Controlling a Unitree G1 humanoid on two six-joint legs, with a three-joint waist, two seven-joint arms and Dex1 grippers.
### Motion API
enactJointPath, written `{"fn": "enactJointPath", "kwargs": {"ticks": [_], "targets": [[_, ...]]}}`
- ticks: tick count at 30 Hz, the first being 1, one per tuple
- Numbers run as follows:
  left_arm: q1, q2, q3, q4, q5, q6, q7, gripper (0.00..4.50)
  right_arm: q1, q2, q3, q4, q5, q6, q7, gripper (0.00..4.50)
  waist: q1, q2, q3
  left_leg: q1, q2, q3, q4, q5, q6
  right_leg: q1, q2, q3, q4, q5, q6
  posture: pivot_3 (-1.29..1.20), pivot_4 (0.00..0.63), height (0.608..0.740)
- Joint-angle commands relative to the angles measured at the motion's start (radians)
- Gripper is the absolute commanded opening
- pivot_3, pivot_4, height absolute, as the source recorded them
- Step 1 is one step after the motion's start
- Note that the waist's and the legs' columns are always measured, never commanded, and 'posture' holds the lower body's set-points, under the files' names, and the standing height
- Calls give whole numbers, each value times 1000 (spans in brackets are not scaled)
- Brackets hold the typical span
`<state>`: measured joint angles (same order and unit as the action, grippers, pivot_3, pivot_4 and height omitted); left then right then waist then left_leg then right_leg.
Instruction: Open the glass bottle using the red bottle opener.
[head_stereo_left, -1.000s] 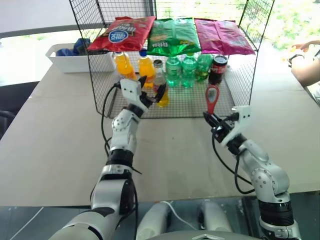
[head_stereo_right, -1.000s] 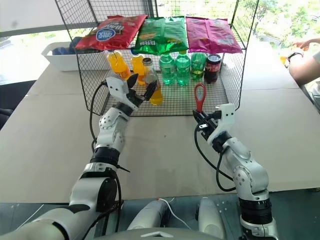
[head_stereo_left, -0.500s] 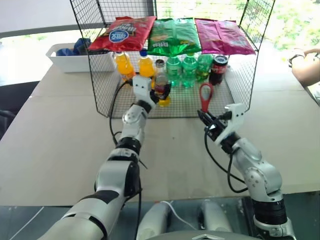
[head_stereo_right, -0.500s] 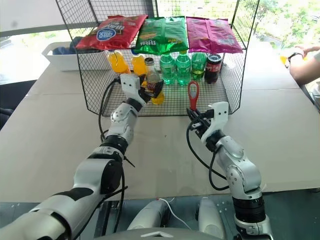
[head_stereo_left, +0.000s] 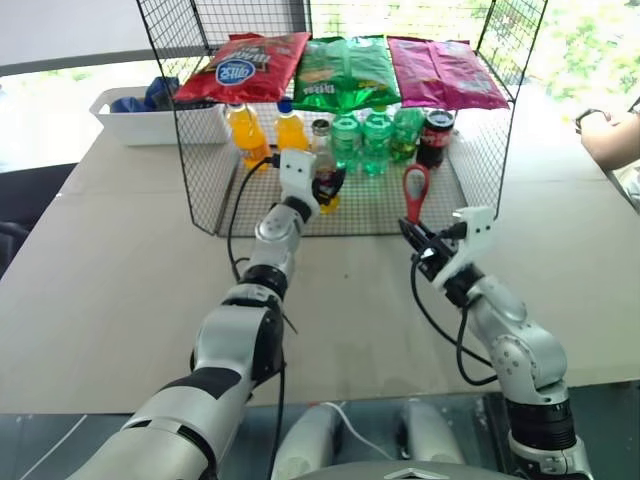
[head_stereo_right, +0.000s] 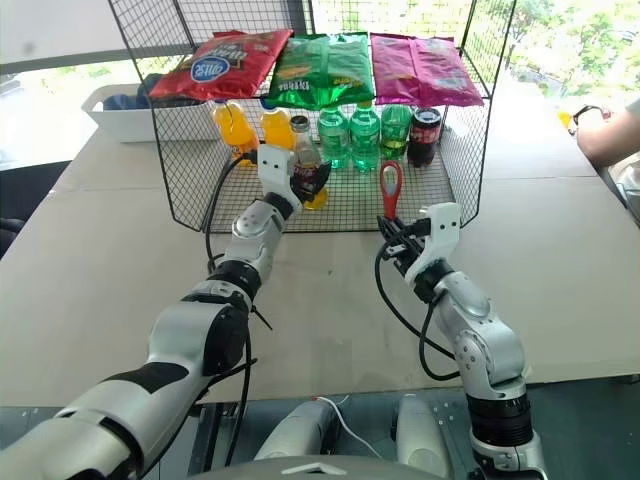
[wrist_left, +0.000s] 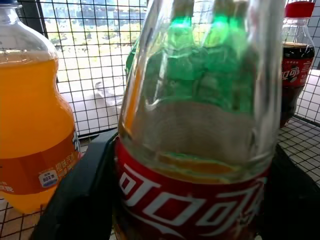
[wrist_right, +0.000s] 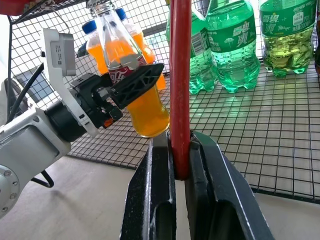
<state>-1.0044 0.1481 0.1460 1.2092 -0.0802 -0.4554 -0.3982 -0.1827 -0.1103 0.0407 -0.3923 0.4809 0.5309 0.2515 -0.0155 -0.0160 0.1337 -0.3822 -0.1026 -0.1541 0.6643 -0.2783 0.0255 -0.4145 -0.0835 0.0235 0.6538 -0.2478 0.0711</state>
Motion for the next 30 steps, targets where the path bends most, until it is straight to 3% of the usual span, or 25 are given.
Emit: {"fn": "enactJointPath", "kwargs": {"ticks": [1, 7, 13, 21, 30], "targets": [[-14, 13, -10, -10, 17, -16, 2, 2793, -4, 8, 1, -52, 0, -22, -3, 0, 0, 0, 0, 0, 0, 0, 0, 0, 0, 0, 0, 0, 0, 0, 0, 0, 150, 740], [25, 21, -17, -73, 12, -35, -70, 2793, -3, 11, 5, -47, -3, -23, 0, 0, -2, 0, 0, 0, 0, 0, 0, 0, 0, 0, 0, 0, 1, 0, 0, 0, 150, 740], [132, 39, -45, -291, -30, 41, -204, 2793, -4, 15, 2, -41, -7, -29, 2, 0, -2, 0, 0, 0, 0, 0, 0, 0, 0, 0, 0, 1, 1, 0, 0, 0, 150, 740], [410, 110, -111, -909, -152, 412, -341, 2793, -10, 10, -12, -26, -12, -43, 6, 0, -14, 0, 0, 0, 1, 0, 0, 0, 0, -1, 0, 2, 1, 0, 0, 0, 150, 740], [602, 167, -159, -1257, -247, 683, -386, 2793, -29, 3, -25, -10, -21, -59, 10, 0, -16, 0, 0, 1, 1, 1, 0, 0, 0, -1, 0, 2, 2, 0, 0, 0, 150, 740]]}}
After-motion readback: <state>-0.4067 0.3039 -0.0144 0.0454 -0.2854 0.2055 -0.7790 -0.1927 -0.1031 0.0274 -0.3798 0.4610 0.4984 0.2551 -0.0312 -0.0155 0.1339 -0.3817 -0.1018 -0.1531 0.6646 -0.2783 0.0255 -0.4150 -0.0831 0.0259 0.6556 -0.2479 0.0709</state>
